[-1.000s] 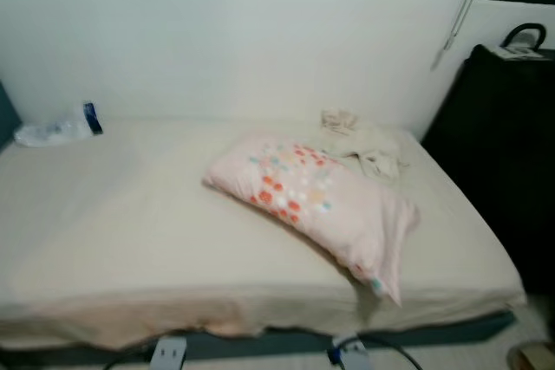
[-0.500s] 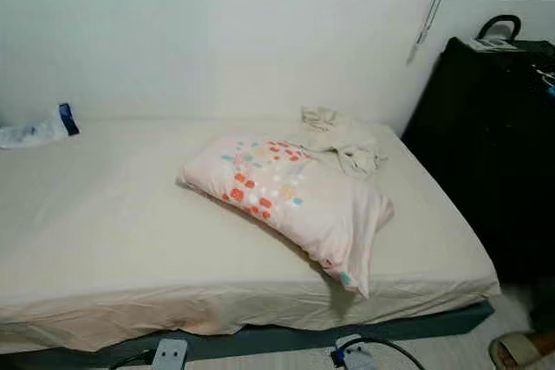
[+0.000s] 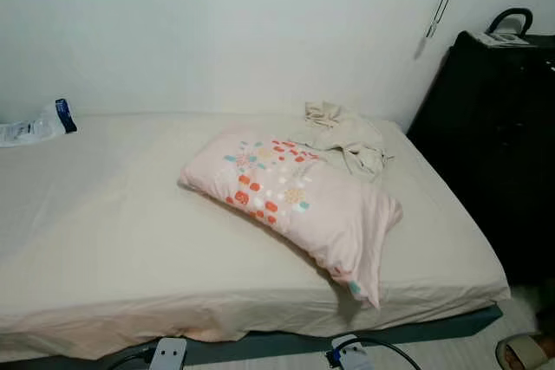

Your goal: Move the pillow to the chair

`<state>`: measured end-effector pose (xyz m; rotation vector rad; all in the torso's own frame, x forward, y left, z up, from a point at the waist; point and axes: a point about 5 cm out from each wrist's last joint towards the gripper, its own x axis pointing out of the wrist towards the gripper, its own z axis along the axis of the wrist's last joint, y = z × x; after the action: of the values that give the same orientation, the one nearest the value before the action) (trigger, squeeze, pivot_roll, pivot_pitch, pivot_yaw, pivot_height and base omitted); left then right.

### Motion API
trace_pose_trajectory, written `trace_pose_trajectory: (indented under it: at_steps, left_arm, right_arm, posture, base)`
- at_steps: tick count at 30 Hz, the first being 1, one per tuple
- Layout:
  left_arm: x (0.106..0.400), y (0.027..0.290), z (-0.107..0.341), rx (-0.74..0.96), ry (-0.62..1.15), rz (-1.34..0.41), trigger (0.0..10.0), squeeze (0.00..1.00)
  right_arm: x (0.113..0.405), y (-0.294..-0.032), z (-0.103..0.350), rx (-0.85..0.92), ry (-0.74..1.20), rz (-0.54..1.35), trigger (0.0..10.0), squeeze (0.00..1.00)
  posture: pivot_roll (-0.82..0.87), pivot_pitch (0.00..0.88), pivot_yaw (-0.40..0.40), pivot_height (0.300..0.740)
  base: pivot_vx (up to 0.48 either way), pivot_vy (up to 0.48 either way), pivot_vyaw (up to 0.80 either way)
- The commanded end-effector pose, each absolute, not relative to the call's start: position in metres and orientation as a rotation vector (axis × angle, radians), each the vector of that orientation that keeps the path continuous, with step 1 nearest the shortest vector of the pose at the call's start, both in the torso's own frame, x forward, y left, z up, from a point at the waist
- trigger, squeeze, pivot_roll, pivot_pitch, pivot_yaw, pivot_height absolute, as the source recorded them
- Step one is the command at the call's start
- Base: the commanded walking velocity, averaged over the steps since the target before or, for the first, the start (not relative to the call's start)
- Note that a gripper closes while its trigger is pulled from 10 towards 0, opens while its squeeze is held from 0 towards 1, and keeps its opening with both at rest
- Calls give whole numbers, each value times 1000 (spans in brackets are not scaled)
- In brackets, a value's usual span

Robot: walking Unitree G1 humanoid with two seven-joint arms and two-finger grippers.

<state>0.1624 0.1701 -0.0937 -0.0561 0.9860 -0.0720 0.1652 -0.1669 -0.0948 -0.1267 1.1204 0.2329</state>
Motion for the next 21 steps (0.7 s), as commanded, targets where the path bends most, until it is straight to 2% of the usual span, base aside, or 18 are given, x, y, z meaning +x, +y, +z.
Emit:
trace_pose_trajectory:
  at_steps: [1, 16, 21]
  left_arm:
    - [159, 171, -95, -66, 996, -64, 10000, 0]
    - [158, 173, -95, -68, 996, -65, 10000, 0]
    - [157, 174, -96, -71, 995, -67, 10000, 0]
  right_arm:
    - [166, -166, -95, -131, 1117, 237, 10000, 0]
    - [166, -165, -94, -128, 1114, 238, 10000, 0]
    - [167, -165, -94, -133, 1113, 241, 10000, 0]
  posture:
    - [107, 0, -68, 740]
    - [108, 0, -71, 740]
    - [109, 0, -75, 740]
  base:
    - [0, 0, 0]
    - [0, 0, 0]
    - [275, 0, 0]
